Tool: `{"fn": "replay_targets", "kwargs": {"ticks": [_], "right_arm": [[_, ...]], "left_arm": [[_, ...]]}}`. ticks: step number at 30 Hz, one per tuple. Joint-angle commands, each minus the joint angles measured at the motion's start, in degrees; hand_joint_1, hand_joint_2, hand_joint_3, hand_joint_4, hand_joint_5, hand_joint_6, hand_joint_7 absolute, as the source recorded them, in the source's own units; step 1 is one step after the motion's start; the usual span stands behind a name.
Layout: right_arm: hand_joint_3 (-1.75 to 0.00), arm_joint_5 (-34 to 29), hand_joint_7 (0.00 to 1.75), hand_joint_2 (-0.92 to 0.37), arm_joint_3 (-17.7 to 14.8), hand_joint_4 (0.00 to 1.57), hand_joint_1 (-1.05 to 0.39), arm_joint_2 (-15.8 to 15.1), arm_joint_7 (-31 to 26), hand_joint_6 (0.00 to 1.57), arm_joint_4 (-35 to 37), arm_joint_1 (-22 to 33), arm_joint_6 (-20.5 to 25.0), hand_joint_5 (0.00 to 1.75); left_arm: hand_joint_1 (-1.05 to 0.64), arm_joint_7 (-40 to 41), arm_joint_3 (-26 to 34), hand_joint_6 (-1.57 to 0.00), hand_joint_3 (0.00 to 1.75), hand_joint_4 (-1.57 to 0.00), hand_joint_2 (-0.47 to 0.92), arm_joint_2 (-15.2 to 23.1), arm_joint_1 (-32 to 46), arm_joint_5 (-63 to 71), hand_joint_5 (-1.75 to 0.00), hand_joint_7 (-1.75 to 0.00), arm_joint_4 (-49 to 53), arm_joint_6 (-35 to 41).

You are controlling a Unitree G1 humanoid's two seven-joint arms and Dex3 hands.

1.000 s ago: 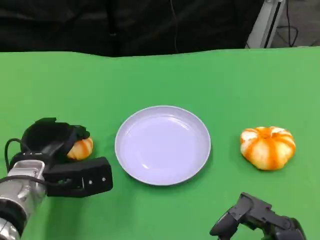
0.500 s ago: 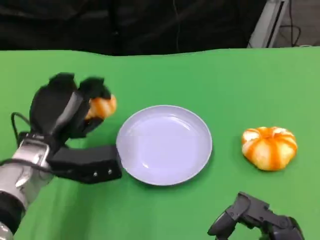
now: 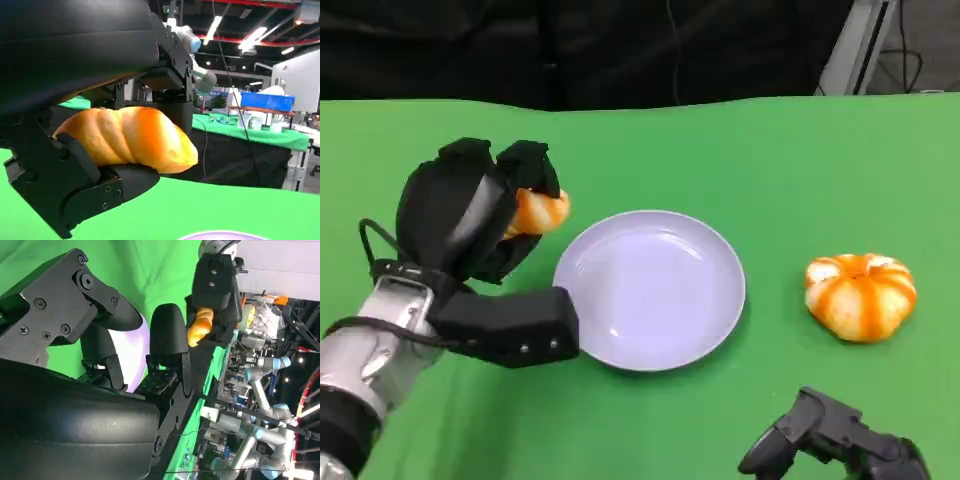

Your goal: Grasp the bread from the table and place it into the plate.

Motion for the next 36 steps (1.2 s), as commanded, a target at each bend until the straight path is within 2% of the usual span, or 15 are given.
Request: {"fn": "replay_targets", "kwargs": {"ticks": [1, 12, 16, 30, 36], "right_arm": [[-1.26, 0.98, 1.31, -0.36, -0.7, 0.69, -0.09, -0.99, 0.14, 0.76, -0.31, 0.3, -0.62, 1.59], [-1.25, 1.07, 1.29, -0.37, -0.63, 0.69, -0.09, -1.15, 0.04, 0.76, -0.31, 0.27, -0.62, 1.59], [-1.25, 0.6, 1.29, -0.36, -0.44, 0.7, -0.1, -0.9, -0.22, 0.77, -0.54, 0.2, -0.38, 1.58], [-1.26, 0.47, 1.28, -0.36, -0.29, 0.71, -0.11, -0.87, -0.31, 0.78, -0.57, 0.18, -0.5, 1.57], [-1.25, 0.4, 1.28, -0.36, -0.07, 0.71, -0.13, -0.79, -0.34, 0.78, -0.95, 0.44, -0.32, 1.58]], "left_arm": [[-0.17, -2.59, -0.01, -0.74, 1.49, -0.98, 0.22, -3.58, 1.64, -2.23, -1.75, -1.75, -6.83, -2.3], [-0.17, -4.0, 1.29, -0.74, 1.51, -0.98, 0.21, -4.08, 2.45, -1.61, -1.75, -1.75, -8.09, -2.12], [-0.19, -5.85, -2.84, -0.74, 1.49, -0.98, 0.2, -8.99, 1.61, 0.03, -1.75, -1.74, -6.37, -1.78], [-0.19, -6.85, -3.27, -0.74, 1.46, -0.98, 0.21, -9.71, 1.45, 0.27, -1.75, -1.75, -5.49, -2.02], [-0.18, -12.5, -5.04, -0.72, 1.32, -0.93, 0.27, -11.65, -0.31, -0.16, -1.75, -1.7, -0.96, -1.41]]}}
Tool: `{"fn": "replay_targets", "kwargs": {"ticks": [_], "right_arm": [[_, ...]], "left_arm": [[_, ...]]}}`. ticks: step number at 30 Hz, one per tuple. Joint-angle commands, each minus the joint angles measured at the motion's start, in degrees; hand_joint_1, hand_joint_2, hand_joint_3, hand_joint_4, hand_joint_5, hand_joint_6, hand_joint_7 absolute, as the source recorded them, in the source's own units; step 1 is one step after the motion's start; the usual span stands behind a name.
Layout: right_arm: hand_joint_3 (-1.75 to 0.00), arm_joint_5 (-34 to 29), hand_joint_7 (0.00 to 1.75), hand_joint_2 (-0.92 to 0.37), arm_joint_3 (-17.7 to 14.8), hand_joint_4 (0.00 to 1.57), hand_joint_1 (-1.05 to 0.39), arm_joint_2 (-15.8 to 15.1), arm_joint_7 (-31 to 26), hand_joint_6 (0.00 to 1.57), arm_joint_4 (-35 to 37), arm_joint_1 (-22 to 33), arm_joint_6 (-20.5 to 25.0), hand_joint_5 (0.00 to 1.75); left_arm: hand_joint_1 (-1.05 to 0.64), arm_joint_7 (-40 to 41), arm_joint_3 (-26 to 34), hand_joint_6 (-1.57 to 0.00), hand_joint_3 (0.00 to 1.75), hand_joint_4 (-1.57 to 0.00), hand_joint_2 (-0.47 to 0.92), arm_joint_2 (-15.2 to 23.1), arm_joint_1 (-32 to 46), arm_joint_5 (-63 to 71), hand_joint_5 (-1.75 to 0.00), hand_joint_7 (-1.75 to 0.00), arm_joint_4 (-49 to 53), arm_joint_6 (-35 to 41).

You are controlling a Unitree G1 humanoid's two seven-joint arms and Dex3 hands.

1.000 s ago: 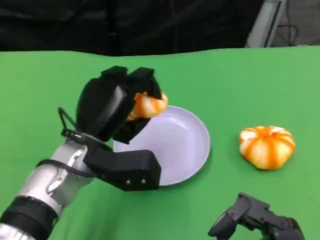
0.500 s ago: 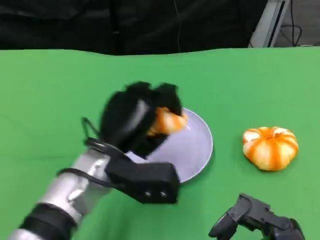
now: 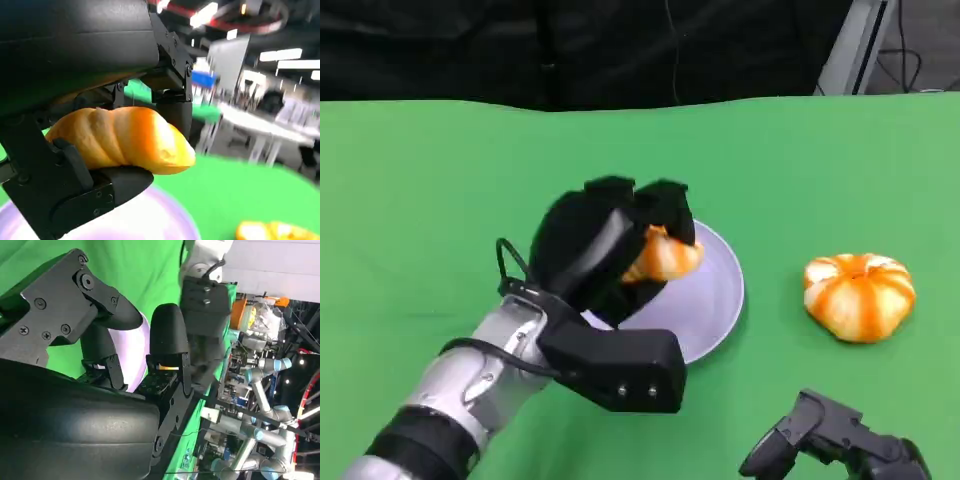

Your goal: Grasp the bread from the table and place it into the plate.

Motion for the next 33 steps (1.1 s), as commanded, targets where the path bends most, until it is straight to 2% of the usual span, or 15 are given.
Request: {"fn": "replay_targets", "kwargs": {"ticks": [1, 3, 5, 7, 8, 10, 13, 16, 17, 18, 19, 20, 23, 33], "right_arm": [[-1.25, 0.35, 1.28, -0.36, -0.13, 0.71, -0.13, -0.16, -0.33, 0.77, -0.85, 0.51, -0.29, 1.58], [-1.24, 0.47, 1.28, -0.36, -0.09, 0.71, -0.14, -0.12, -0.32, 0.77, -0.8, 0.49, -0.31, 1.58], [-1.24, 0.68, 1.28, -0.36, -0.05, 0.71, -0.13, -0.13, -0.18, 0.77, -1.04, 0.59, -0.01, 1.58], [-1.25, 0.53, 1.28, -0.36, 0.0, 0.7, -0.13, -0.07, -0.19, 0.77, -1.24, 0.61, 0.18, 1.58], [-1.25, 0.37, 1.28, -0.36, 0.03, 0.7, -0.12, -0.02, -0.24, 0.77, -1.33, 0.6, 0.25, 1.58], [-1.25, 0.21, 1.29, -0.36, 0.07, 0.7, -0.11, 0.03, -0.3, 0.77, -1.42, 0.59, 0.33, 1.58], [-1.25, 0.21, 1.29, -0.36, 0.07, 0.7, -0.11, 0.03, -0.3, 0.77, -1.44, 0.59, 0.35, 1.58], [-1.26, 0.2, 1.29, -0.36, 0.07, 0.7, -0.11, 0.02, -0.3, 0.77, -1.44, 0.59, 0.35, 1.58], [-1.26, 0.31, 1.29, -0.36, 0.03, 0.7, -0.11, 0.01, -0.3, 0.77, -1.37, 0.56, 0.23, 1.58], [-1.26, 0.39, 1.29, -0.36, -0.01, 0.7, -0.11, 0.0, -0.31, 0.77, -1.31, 0.53, 0.15, 1.58], [-1.26, 0.37, 1.29, -0.36, -0.14, 0.7, -0.11, -0.05, -0.37, 0.77, -1.02, 0.37, -0.22, 1.58], [-1.26, 0.4, 1.29, -0.36, -0.22, 0.7, -0.11, -0.09, -0.37, 0.77, -0.87, 0.28, -0.36, 1.59], [-1.25, 0.54, 1.29, -0.36, -0.32, 0.7, -0.11, -0.15, -0.34, 0.77, -0.72, 0.24, -0.42, 1.59], [-1.26, 0.53, 1.3, -0.36, -0.32, 0.7, -0.1, -0.18, -0.27, 0.77, -1.16, 0.53, -0.08, 1.59]], "left_arm": [[-0.18, -4.2, -0.84, -0.73, 1.29, -0.91, 0.29, -0.88, -2.1, -0.61, -1.75, -1.65, 2.67, 0.89], [-0.18, -5.84, -0.74, -0.74, 1.25, -0.9, 0.3, -1.24, -2.25, -0.92, -1.75, -1.61, 3.04, 1.62], [-0.19, -8.32, -0.58, -0.8, 1.16, -0.89, 0.35, -1.7, -2.25, -1.33, -1.75, -1.39, 2.89, 3.33], [-0.19, -10.72, -0.46, -0.81, 1.13, -0.88, 0.37, -1.89, -2.21, -1.63, -1.75, -1.31, 2.48, 5.27], [-0.21, -11.88, -0.4, -0.8, 0.87, -0.77, 0.52, -1.94, -2.2, -1.75, -1.68, -0.95, 2.25, 6.25], [-0.22, -13.31, -0.32, -0.87, 0.61, -0.7, 0.67, -2.0, -2.09, -1.88, -1.64, -0.61, 1.74, 7.52], [-0.22, -13.8, -0.31, -0.9, 0.53, -0.68, 0.71, -1.98, -1.95, -1.96, -1.63, -0.51, 1.22, 8.04], [-0.23, -13.96, -0.33, -0.91, 0.51, -0.68, 0.72, -1.96, -1.87, -2.0, -1.63, -0.49, 0.98, 8.26], [-0.23, -16.99, -1.65, -0.91, 0.51, -0.68, 0.73, -1.11, -2.09, -0.08, -1.63, -0.48, -0.05, 10.98], [-0.53, -19.36, -2.63, -0.47, 0.42, -0.35, 0.82, -0.46, -2.2, 1.39, -0.85, -0.26, -0.96, 13.13], [-0.71, -21.14, -3.18, -0.24, 0.41, -0.18, 0.87, 0.02, -2.18, 2.3, -0.43, -0.13, -1.86, 14.75], [-0.86, -22.33, -3.35, -0.1, 0.45, -0.07, 0.9, 0.33, -2.03, 2.74, -0.18, -0.05, -2.72, 15.88], [-0.97, -23.76, -2.96, -0.01, 0.5, -0.01, 0.92, 0.8, -1.34, 2.33, -0.02, 0.0, -4.92, 17.15], [-0.99, -32.45, -0.55, 0.0, 0.51, 0.0, 0.92, 5.0, 2.5, -0.82, 0.0, 0.0, -15.82, 20.15]]}}
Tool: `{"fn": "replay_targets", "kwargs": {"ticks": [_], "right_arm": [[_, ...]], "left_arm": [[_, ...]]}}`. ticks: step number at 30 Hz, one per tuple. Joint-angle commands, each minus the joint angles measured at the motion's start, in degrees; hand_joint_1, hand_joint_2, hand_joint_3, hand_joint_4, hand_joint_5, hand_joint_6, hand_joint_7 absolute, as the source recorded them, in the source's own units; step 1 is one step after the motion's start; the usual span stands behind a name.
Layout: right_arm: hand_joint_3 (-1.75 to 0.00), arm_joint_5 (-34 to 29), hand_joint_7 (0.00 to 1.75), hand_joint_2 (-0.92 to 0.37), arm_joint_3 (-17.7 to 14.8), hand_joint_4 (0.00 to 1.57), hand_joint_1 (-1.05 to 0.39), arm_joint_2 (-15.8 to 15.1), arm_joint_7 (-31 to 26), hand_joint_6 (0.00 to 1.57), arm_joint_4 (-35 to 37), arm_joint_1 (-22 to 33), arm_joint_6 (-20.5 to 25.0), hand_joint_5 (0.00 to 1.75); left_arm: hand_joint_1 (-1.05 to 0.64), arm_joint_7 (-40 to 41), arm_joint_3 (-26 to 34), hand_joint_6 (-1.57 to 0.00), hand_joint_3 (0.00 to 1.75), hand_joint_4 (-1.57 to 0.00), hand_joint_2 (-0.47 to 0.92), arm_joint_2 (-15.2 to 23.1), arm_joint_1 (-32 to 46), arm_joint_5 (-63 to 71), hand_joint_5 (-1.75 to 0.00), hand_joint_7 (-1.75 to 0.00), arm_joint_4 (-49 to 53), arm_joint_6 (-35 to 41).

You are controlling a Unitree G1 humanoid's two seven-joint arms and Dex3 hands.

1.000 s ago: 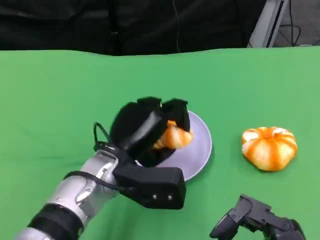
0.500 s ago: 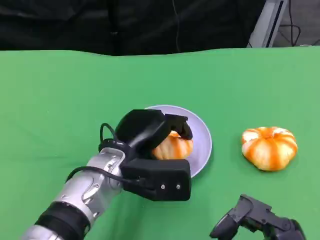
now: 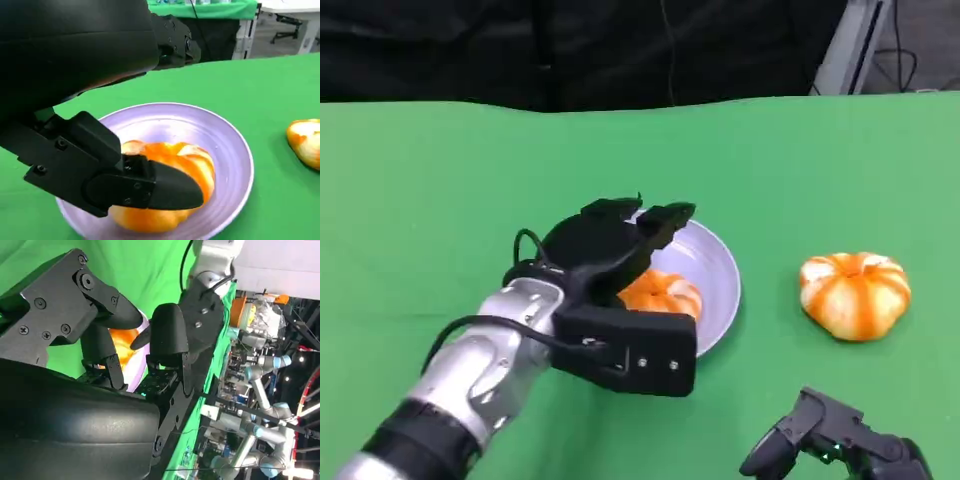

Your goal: Grasp the bread from the table and place it into the plate.

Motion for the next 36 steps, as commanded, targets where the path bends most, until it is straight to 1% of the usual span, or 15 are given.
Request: {"fn": "replay_targets", "kwargs": {"ticks": [1, 4, 7, 15, 16, 17, 18, 21, 24, 27, 29, 30, 31, 32, 36], "right_arm": [[-1.26, 0.48, 1.3, -0.36, -0.36, 0.7, -0.1, -0.37, -0.21, 0.76, -0.91, 0.51, -0.29, 1.59], [-1.26, 0.49, 1.3, -0.37, -0.36, 0.69, -0.1, -0.4, -0.21, 0.76, -0.99, 0.63, -0.26, 1.59], [-1.25, 0.89, 1.3, -0.36, -0.17, 0.69, -0.11, -0.37, 0.01, 0.76, -1.17, 0.89, 0.13, 1.59], [-1.25, 0.84, 1.31, -0.36, -0.16, 0.69, -0.11, -0.4, 0.01, 0.76, -1.19, 0.94, 0.14, 1.6], [-1.25, 0.72, 1.31, -0.36, -0.16, 0.69, -0.1, -0.41, -0.02, 0.76, -1.17, 0.94, 0.1, 1.6], [-1.26, 0.43, 1.31, -0.36, -0.18, 0.69, -0.11, -0.33, -0.18, 0.76, -0.96, 0.8, 0.01, 1.6], [-1.26, 0.28, 1.31, -0.36, -0.14, 0.69, -0.11, -0.23, -0.28, 0.76, -0.78, 0.68, -0.02, 1.6], [-1.27, 0.42, 1.32, -0.36, 0.1, 0.69, -0.12, -0.08, -0.3, 0.76, -0.57, 0.61, -0.15, 1.6], [-1.27, 0.58, 1.32, -0.35, 0.26, 0.69, -0.12, -0.07, -0.29, 0.76, -0.45, 0.67, -0.32, 1.6], [-1.27, 0.3, 1.32, -0.36, 0.31, 0.69, -0.11, -0.06, -0.45, 0.75, -0.37, 0.67, -0.42, 1.6], [-1.27, 0.28, 1.32, -0.36, 0.31, 0.69, -0.11, -0.07, -0.48, 0.75, -0.36, 0.67, -0.45, 1.6], [-1.27, 0.46, 1.32, -0.36, 0.21, 0.69, -0.11, -0.16, -0.38, 0.75, -0.44, 0.68, -0.43, 1.6], [-1.26, 0.6, 1.31, -0.36, 0.14, 0.7, -0.11, -0.22, -0.3, 0.76, -0.5, 0.68, -0.42, 1.59], [-1.26, 0.7, 1.31, -0.36, 0.1, 0.7, -0.11, -0.26, -0.24, 0.76, -0.54, 0.68, -0.41, 1.59], [-1.25, 0.93, 1.3, -0.36, -0.01, 0.7, -0.11, -0.4, -0.07, 0.77, -0.65, 0.64, -0.39, 1.58]], "left_arm": [[-0.99, -4.16, 1.83, 0.0, 0.51, 0.0, 0.92, 2.75, 2.52, -2.11, 0.0, 0.0, -5.23, 1.53], [-0.99, -7.0, 3.51, 0.0, 0.5, 0.0, 0.92, 4.67, 4.56, -4.31, 0.0, 0.0, -9.82, 1.48], [-0.86, -10.09, 7.21, 0.0, 0.43, 0.0, 0.92, 7.67, 8.37, -9.35, 0.0, 0.0, -17.01, -0.27], [-0.81, -10.51, 9.44, -0.03, 0.4, -0.03, 0.92, 7.99, 10.64, -12.31, -0.02, -0.01, -19.97, -1.2], [-0.74, -10.0, 10.68, -0.08, 0.37, -0.09, 0.92, 7.99, 11.74, -14.08, -0.05, -0.04, -20.96, -2.13], [-0.62, -9.73, 15.91, -0.2, 0.34, -0.24, 0.92, 5.7, 16.54, -22.9, -0.14, -0.09, -26.07, -2.2], [-0.43, -9.66, 19.93, -0.42, 0.3, -0.47, 0.92, 4.21, 20.65, -29.66, -0.38, -0.18, -30.51, -2.19], [-0.2, -9.17, 25.38, -0.85, 0.3, -0.77, 0.91, 1.91, 27.86, -38.82, -0.78, -0.31, -37.85, -2.3], [-0.08, -8.33, 28.03, -1.01, 0.71, -0.81, 0.7, 0.02, 33.29, -42.95, -1.05, -0.44, -41.83, -2.89], [0.01, -7.22, 29.98, -0.88, 1.1, -0.82, 0.54, -1.25, 38.23, -44.83, -1.34, -0.95, -43.75, -5.7], [0.02, -7.26, 30.15, -0.85, 1.15, -0.83, 0.52, -1.45, 38.68, -44.98, -1.38, -1.04, -43.95, -5.97], [0.02, -7.0, 30.92, -0.84, 1.16, -0.83, 0.51, -2.22, 40.93, -45.42, -1.38, -1.05, -42.23, -11.24], [0.05, -6.84, 31.52, -0.81, 1.26, -0.84, 0.5, -2.84, 42.6, -45.75, -1.55, -1.28, -40.83, -15.37], [0.06, -6.75, 31.94, -0.79, 1.29, -0.84, 0.5, -3.27, 43.7, -45.96, -1.61, -1.38, -39.67, -18.51], [0.02, -6.59, 32.65, -0.75, 1.42, -0.83, 0.44, -5.78, 47.73, -49.73, -1.73, -1.59, -38.24, -21.5]]}}
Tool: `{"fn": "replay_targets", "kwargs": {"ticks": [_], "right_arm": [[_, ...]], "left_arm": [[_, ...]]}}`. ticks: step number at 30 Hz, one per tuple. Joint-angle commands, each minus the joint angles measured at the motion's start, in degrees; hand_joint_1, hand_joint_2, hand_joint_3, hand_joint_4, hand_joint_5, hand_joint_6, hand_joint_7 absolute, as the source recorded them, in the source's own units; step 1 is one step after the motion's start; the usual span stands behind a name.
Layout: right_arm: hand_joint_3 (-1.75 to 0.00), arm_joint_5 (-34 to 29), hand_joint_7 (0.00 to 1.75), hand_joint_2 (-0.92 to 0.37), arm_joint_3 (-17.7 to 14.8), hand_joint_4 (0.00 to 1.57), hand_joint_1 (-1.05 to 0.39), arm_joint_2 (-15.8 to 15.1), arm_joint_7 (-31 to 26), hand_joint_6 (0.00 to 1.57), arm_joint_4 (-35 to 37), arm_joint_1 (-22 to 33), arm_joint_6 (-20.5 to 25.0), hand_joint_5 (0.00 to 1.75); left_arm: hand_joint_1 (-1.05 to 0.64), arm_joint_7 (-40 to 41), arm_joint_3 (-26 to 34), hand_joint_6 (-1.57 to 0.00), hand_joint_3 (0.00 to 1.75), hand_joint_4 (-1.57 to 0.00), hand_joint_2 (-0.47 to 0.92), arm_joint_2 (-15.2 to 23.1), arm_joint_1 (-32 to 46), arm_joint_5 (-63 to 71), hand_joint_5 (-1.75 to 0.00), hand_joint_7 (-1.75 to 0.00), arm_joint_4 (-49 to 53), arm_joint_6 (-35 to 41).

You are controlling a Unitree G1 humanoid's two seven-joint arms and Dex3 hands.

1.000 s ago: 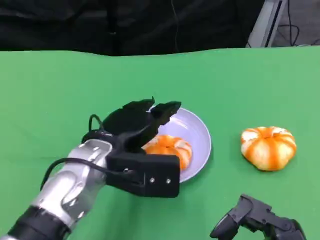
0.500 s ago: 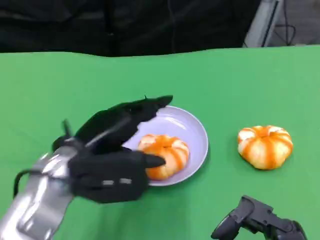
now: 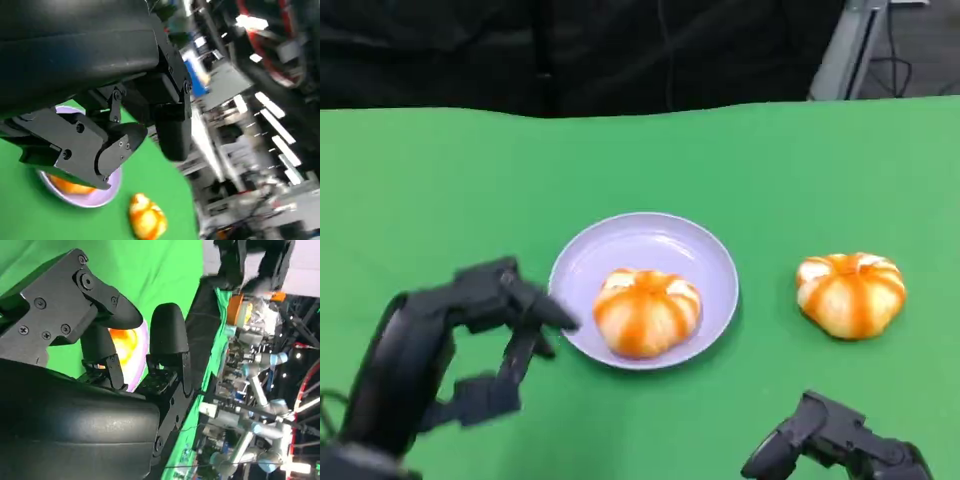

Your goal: Grasp the bread from the table and place it into the plate.

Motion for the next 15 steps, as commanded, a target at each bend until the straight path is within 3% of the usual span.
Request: {"fn": "replay_targets", "kwargs": {"ticks": [1, 6, 9, 15], "right_arm": [[-1.25, 0.33, 1.3, -0.36, -0.23, 0.7, -0.12, -0.5, 0.06, 0.77, -0.6, 0.01, -0.41, 1.58], [-1.24, 0.34, 1.3, -0.37, -0.24, 0.7, -0.12, -0.51, 0.07, 0.77, -0.57, -0.03, -0.44, 1.58], [-1.24, 0.81, 1.3, -0.37, -0.73, 0.7, -0.11, -1.01, 0.45, 0.77, -0.9, -0.09, -0.27, 1.58], [-1.24, 0.7, 1.3, -0.37, -0.89, 0.7, -0.11, -1.15, 0.4, 0.77, -0.98, -0.24, -0.12, 1.58]], "left_arm": [[0.03, 0.82, 1.18, -0.75, 1.4, -0.83, 0.45, -1.9, 4.29, -4.42, -1.74, -1.6, 0.57, -0.53], [0.03, 0.42, 1.35, -0.74, 1.36, -0.83, 0.47, -2.47, 5.47, -5.8, -1.75, -1.61, -0.52, 1.04], [0.0, -0.42, 1.28, -0.7, 1.18, -0.83, 0.53, -2.64, 10.42, -7.97, -1.75, -1.69, -1.42, 2.38], [-0.05, -1.49, 1.54, -0.71, 1.15, -0.84, 0.48, -1.88, 11.42, -9.34, -1.75, -1.74, -1.22, 3.72]]}}
